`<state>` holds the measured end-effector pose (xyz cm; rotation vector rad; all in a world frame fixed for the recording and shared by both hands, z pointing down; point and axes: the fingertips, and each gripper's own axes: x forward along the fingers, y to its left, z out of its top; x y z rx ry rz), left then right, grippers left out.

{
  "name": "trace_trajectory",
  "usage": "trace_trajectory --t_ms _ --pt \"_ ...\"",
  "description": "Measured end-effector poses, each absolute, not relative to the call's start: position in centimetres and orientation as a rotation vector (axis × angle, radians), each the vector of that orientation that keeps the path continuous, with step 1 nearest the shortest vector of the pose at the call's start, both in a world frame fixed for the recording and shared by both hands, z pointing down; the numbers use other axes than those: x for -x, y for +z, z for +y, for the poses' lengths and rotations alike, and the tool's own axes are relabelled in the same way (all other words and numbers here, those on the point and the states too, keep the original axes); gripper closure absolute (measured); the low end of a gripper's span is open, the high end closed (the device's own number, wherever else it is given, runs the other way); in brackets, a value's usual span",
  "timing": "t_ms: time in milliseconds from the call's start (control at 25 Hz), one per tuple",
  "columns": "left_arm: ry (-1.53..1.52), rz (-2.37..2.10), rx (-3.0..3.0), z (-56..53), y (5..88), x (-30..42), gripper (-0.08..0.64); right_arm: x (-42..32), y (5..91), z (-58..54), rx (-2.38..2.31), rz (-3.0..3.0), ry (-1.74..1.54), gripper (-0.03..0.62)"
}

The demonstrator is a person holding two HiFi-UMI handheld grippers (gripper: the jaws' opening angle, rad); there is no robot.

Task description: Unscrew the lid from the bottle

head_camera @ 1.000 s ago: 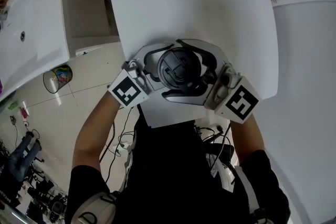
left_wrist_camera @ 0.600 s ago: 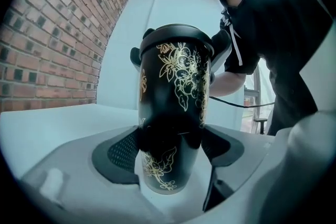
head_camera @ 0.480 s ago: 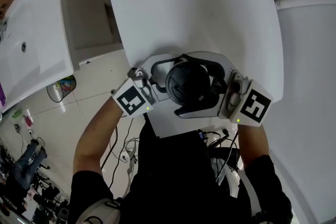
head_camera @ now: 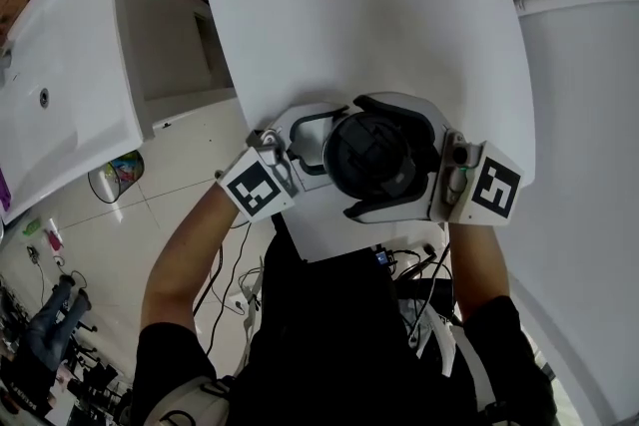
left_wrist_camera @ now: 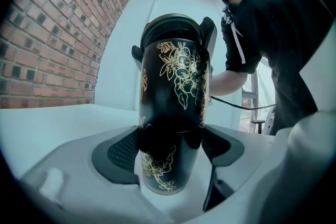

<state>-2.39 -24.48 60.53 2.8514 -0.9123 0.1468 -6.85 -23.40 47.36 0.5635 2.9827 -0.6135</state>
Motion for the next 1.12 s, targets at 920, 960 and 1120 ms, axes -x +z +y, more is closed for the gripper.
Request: trace_trajectory --t_ms 920,960,1120 --pt "0.313 -1.098 -2.815 -24.4 59.2 3.6 0.166 3.9 44.7 -27.7 -0.257 2.821 -0.703 0.127" --pt "0.315 -1.110 -2.809 -24.3 59.3 3.6 0.164 3.7 44.6 -28.0 -0.236 2.806 -0.716 0.126" --pt "0.275 -1.178 -2.771 -23.8 58.9 4.2 0.163 2.7 44.2 -28.6 -0.164 2.792 -0.723 0.126"
